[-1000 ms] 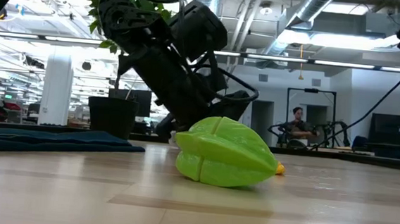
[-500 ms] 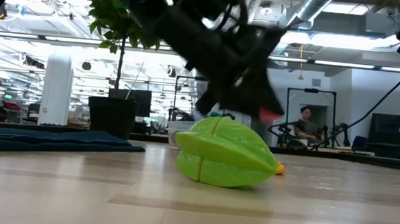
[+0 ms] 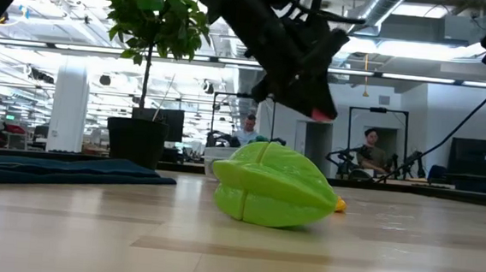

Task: Pick and placing Produce into tupperware
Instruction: Put the pink peach into the transparent bin

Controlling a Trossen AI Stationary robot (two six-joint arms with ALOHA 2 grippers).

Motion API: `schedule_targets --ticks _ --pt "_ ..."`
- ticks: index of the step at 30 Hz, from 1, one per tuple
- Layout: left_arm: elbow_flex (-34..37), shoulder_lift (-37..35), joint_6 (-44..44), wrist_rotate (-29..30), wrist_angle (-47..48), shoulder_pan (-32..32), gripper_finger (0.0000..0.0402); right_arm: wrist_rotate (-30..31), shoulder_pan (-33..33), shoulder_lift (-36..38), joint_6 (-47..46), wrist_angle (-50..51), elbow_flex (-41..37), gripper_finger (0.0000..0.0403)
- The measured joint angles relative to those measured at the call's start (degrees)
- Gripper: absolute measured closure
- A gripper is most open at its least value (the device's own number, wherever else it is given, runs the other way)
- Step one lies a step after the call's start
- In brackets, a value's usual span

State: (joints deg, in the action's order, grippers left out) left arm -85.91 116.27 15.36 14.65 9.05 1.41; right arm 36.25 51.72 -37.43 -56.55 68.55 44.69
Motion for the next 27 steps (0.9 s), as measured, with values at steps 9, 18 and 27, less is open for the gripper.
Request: schedule_targets --ticks 9,18,27 --pt "-7.44 -0.11 -8.48 5.39 16.61 -4.38 0.0293 0.00 0.00 0.00 0.00 -0.02 0.00 0.0274" --pt "-8.09 -0.11 -8.35 5.70 32.40 -9.15 0.0293 1.53 0.00 0.00 0.02 -0.13 0.00 0.0274" --pt "-8.09 -0.11 -8.53 5.56 37.19 -10.15 0.0293 1.54 0.00 0.00 0.02 -0.13 0.00 0.0274"
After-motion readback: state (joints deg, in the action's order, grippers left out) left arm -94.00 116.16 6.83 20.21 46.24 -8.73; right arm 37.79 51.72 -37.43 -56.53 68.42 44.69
